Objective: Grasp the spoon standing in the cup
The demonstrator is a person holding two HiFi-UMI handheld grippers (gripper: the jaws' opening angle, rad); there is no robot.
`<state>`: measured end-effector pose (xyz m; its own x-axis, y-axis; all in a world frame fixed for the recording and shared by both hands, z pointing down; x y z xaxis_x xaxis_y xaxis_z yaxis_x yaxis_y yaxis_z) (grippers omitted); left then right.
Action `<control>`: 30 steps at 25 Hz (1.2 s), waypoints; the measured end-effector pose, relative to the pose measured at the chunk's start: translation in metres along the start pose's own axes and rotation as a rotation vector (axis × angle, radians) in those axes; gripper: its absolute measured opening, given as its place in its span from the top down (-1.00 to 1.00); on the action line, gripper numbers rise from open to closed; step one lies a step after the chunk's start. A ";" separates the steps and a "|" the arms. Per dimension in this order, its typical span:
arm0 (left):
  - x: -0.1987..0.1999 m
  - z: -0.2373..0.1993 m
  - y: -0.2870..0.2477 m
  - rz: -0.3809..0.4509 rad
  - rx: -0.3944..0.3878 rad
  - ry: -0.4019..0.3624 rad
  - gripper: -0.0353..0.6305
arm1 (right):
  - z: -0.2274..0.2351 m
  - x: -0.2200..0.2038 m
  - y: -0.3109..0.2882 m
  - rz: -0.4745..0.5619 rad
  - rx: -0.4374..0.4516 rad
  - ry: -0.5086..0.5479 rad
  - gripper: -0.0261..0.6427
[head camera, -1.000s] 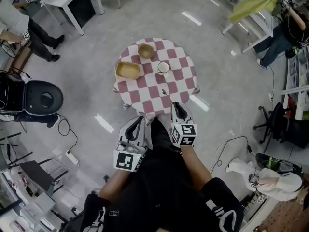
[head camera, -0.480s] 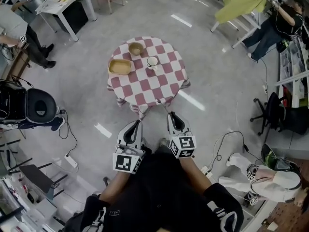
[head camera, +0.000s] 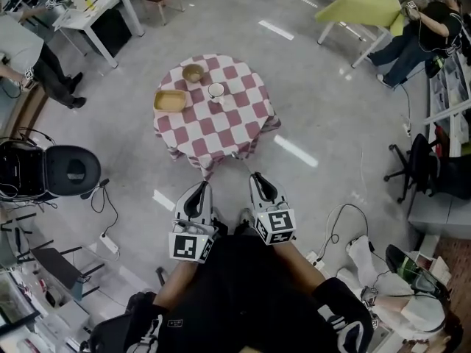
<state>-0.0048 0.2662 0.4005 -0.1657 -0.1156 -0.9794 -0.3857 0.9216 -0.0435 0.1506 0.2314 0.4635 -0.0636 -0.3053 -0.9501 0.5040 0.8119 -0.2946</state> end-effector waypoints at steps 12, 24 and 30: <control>-0.002 0.035 0.002 0.003 -0.007 -0.009 0.87 | 0.013 -0.002 0.033 0.014 0.018 0.008 0.74; -0.003 0.035 0.008 0.012 -0.003 -0.020 0.87 | 0.005 -0.001 0.033 0.028 0.034 0.024 0.74; -0.005 0.031 0.012 0.021 -0.002 -0.022 0.87 | 0.001 -0.004 0.032 0.028 0.034 0.031 0.74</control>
<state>0.0199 0.2897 0.3986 -0.1541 -0.0878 -0.9841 -0.3843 0.9230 -0.0222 0.1680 0.2581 0.4576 -0.0759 -0.2665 -0.9608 0.5353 0.8021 -0.2648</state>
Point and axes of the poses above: the fingertips, and each gripper's own axes: y backward along the fingers, z to its right, x out of its top, the point moved 3 cm from there along y, backward along the fingers, and after that the axes turned 3 degrees about y, right-handed, at the moved point
